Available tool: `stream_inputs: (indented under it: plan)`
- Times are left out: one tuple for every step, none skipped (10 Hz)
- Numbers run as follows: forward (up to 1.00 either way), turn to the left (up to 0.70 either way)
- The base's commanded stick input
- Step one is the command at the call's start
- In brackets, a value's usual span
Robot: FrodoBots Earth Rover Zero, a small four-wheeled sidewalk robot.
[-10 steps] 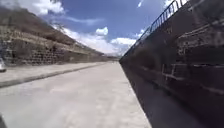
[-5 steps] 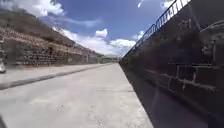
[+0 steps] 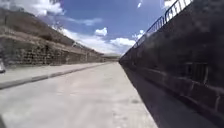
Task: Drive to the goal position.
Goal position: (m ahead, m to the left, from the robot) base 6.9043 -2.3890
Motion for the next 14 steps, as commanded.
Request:
stream_inputs:
  plan:
    - [1.0,0.0]
    - [1.0,0.0]
    - [1.0,0.0]
    - [1.0,0.0]
    - [1.0,0.0]
    - [1.0,0.0]
    - [1.0,0.0]
    - [1.0,0.0]
    - [1.0,0.0]
    - [1.0,0.0]
    - [1.0,0.0]
    - [1.0,0.0]
    - [1.0,0.0]
    - [1.0,0.0]
